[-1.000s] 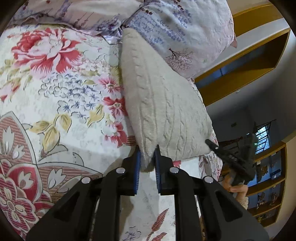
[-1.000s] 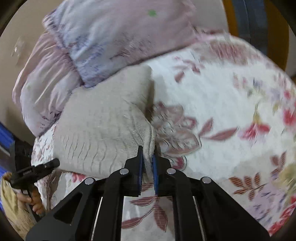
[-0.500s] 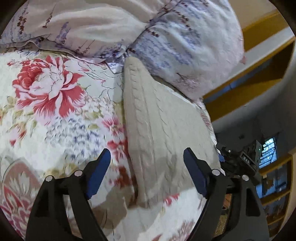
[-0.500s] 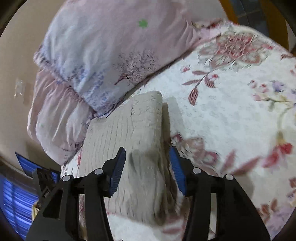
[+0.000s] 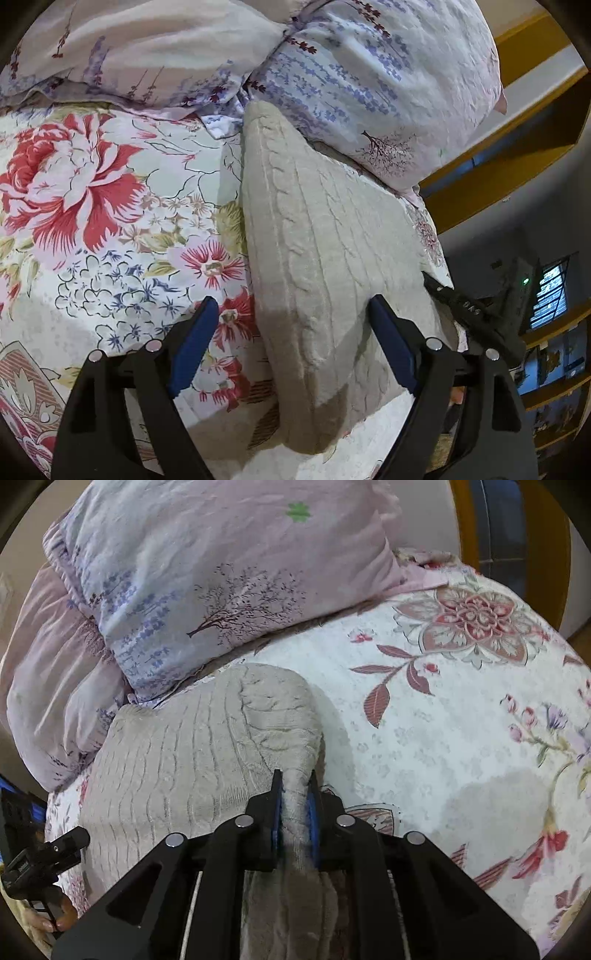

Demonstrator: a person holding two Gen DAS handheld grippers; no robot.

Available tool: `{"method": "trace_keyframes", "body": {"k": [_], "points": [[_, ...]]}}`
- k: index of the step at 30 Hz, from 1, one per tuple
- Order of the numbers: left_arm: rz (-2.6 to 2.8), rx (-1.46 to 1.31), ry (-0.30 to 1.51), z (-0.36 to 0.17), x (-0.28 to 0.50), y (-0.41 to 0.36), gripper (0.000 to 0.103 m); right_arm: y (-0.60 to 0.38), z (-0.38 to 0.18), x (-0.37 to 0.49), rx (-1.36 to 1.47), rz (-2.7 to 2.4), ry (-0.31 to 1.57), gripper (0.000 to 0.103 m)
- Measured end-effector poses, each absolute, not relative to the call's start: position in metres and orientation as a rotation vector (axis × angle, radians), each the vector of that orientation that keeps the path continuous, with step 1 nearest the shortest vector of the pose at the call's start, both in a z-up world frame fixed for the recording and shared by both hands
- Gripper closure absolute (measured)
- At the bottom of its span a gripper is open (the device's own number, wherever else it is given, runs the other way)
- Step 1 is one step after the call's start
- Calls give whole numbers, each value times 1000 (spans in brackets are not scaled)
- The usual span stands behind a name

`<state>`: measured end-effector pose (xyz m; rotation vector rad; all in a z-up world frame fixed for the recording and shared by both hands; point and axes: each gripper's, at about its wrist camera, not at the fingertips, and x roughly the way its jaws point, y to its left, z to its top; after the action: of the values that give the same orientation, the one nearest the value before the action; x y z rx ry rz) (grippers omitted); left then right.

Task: Fold small clothes

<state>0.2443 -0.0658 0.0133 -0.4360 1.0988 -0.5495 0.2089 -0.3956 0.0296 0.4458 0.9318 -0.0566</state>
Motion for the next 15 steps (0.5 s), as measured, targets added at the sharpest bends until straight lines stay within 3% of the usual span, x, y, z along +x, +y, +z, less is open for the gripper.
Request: {"method": "trace_keyframes", "body": {"k": [6, 15], "points": [[-538, -419, 1087, 16, 243, -66, 17, -387, 62, 192, 423, -30, 813, 62], [-537, -376, 1086, 16, 241, -72, 14, -353, 31, 206, 270, 6, 946, 57]]}}
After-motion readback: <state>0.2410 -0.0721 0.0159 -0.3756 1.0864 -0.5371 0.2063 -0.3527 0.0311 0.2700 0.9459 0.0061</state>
